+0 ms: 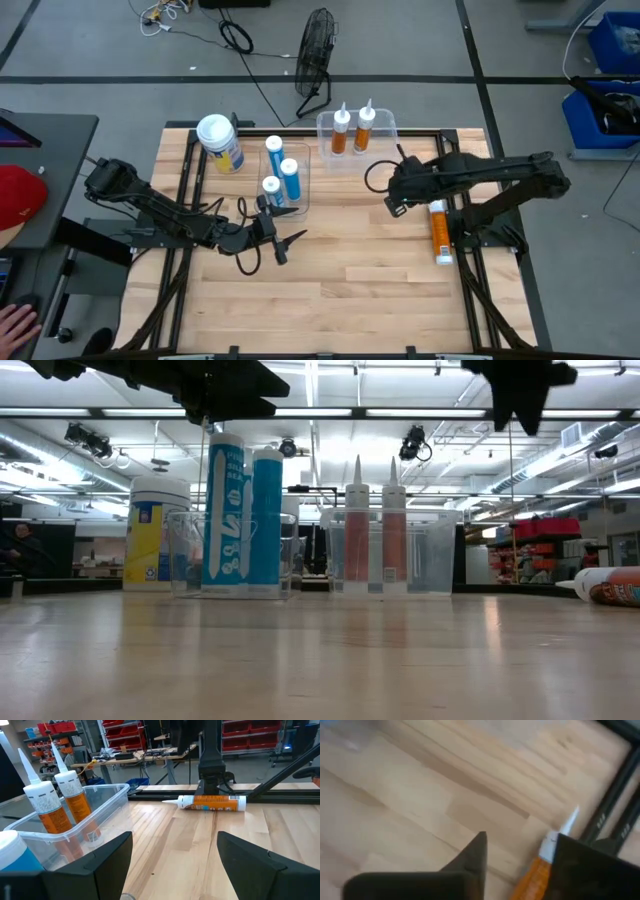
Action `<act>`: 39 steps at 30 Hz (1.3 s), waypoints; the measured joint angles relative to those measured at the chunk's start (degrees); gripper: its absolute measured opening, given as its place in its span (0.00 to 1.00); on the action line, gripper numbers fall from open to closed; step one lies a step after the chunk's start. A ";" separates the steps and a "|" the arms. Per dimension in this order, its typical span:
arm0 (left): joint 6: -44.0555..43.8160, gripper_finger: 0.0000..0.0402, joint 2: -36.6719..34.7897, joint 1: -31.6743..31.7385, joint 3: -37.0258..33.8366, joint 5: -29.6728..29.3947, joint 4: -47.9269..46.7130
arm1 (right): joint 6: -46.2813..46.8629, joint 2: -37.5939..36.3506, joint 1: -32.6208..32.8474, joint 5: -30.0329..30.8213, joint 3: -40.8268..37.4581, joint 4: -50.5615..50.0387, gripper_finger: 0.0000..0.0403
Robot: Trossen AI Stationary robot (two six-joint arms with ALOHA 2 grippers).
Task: Pick & place silicon tubes, Sealant and Lysol wipes
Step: Put the orange sealant into the right transparent bin
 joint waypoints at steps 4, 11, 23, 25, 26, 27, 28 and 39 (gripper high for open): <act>-0.02 0.73 0.00 0.00 0.00 0.14 -0.01 | 1.28 0.02 -3.46 -0.77 -7.21 1.12 0.33; -0.02 0.73 0.00 0.00 0.00 0.15 -0.01 | 3.99 0.00 -9.46 -2.89 -20.24 3.25 0.63; -0.02 0.73 0.00 0.00 0.00 0.17 -0.03 | 5.24 0.00 -14.66 -6.59 -38.47 17.33 0.73; -0.02 0.73 0.00 0.00 0.00 0.17 -0.03 | 6.79 0.00 -15.69 -6.51 -40.37 17.40 0.73; -0.02 0.73 0.00 0.00 0.00 0.17 -0.03 | 7.93 0.00 -16.17 -6.38 -41.32 17.49 0.73; -0.02 0.73 0.00 0.00 0.00 0.17 -0.03 | 8.33 0.00 -16.61 -5.90 -41.89 17.94 0.73; -0.02 0.73 0.00 0.00 0.00 0.17 -0.03 | 8.43 0.00 -16.99 -5.34 -41.91 17.88 0.72; -0.02 0.73 0.00 0.00 0.00 0.18 -0.32 | 6.08 -0.02 -21.82 -9.93 -41.83 21.92 0.63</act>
